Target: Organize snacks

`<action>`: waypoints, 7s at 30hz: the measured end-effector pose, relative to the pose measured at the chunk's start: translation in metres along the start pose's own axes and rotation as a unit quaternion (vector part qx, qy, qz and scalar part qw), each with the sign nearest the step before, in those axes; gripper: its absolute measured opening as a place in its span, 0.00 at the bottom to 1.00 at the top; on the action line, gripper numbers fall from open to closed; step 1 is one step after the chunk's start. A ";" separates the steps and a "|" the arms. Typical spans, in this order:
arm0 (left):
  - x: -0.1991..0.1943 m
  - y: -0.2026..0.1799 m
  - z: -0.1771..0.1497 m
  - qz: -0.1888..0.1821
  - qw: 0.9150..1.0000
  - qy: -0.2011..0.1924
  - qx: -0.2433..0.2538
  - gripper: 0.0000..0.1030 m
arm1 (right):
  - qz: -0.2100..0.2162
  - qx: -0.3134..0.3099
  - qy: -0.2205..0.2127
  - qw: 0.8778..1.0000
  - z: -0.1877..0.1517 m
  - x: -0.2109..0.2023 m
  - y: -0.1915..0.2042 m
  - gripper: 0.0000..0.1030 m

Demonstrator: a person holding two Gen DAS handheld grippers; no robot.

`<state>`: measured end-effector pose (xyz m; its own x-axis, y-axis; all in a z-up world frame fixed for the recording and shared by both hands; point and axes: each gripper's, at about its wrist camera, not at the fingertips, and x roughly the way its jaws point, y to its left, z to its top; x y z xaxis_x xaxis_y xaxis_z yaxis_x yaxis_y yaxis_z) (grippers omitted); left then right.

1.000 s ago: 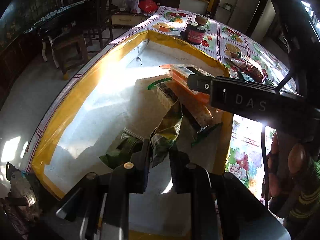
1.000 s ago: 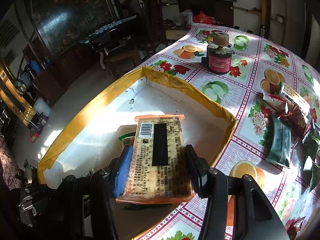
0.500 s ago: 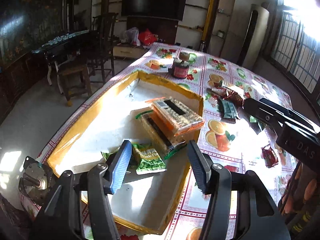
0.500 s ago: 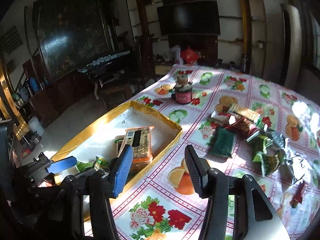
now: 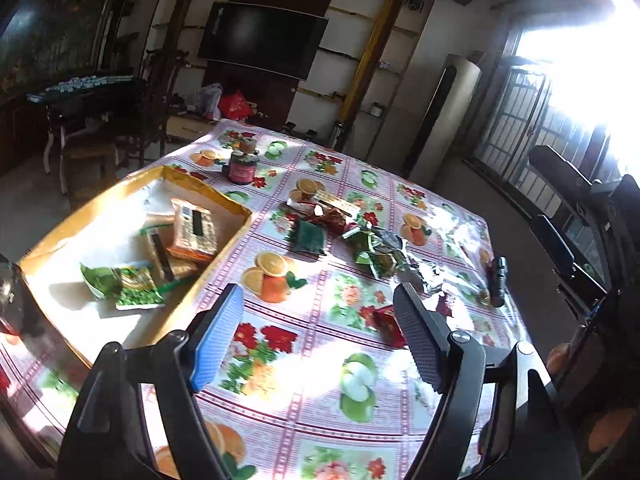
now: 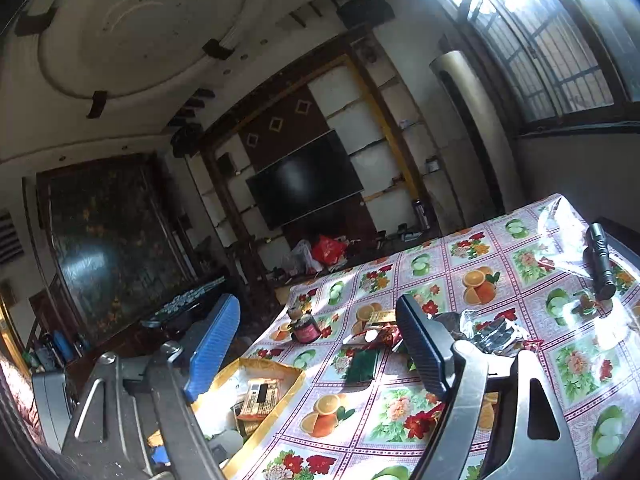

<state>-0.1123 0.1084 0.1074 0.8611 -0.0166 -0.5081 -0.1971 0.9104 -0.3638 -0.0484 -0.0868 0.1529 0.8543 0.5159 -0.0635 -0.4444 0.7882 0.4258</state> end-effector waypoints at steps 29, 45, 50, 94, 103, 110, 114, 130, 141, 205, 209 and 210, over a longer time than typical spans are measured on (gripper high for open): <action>-0.024 -0.079 -0.008 -0.073 0.996 -0.031 -0.035 0.75 | -0.166 0.159 -0.196 0.953 0.007 -0.085 -0.066 0.98; -0.049 -0.057 0.007 0.183 0.941 -0.269 0.097 0.75 | -0.098 -0.135 -0.140 0.976 0.024 -0.111 -0.049 0.98; -0.039 -0.036 0.017 0.181 0.944 -0.263 0.083 0.77 | -0.083 -0.256 -0.095 0.958 0.007 -0.110 -0.022 0.99; 0.228 -0.121 -0.047 0.089 0.948 0.252 0.174 0.68 | -0.227 -0.034 0.355 0.906 -0.059 0.130 -0.207 0.19; 0.200 -0.109 -0.051 0.066 0.948 0.234 0.204 0.19 | -0.181 -0.025 0.340 0.923 -0.056 0.088 -0.193 0.18; 0.160 -0.083 -0.050 0.088 0.950 0.216 0.207 0.19 | -0.121 -0.022 0.335 0.934 -0.052 0.054 -0.151 0.18; 0.141 -0.061 -0.046 0.110 0.953 0.205 0.196 0.19 | -0.094 -0.037 0.343 0.934 -0.061 0.049 -0.124 0.17; 0.093 0.003 -0.024 0.131 0.965 0.174 0.147 0.19 | -0.021 -0.083 0.360 0.929 -0.084 0.063 -0.046 0.17; 0.081 0.047 -0.009 0.152 0.968 0.165 0.109 0.19 | 0.019 -0.104 0.377 0.920 -0.101 0.087 0.000 0.17; 0.126 0.057 0.045 0.138 0.970 0.177 0.089 0.70 | -0.039 -0.046 0.366 0.929 -0.096 0.124 -0.070 0.34; 0.140 0.035 0.044 0.126 0.969 0.186 0.101 0.70 | -0.064 -0.036 0.356 0.932 -0.085 0.118 -0.097 0.37; 0.144 0.030 0.043 0.125 0.968 0.189 0.104 0.71 | -0.072 -0.034 0.353 0.932 -0.083 0.117 -0.103 0.37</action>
<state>0.0261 0.1515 0.0570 0.5579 0.1005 -0.8238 -0.2447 0.9684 -0.0475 0.0749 -0.0804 0.0268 0.5257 0.4771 -0.7043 -0.3758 0.8730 0.3109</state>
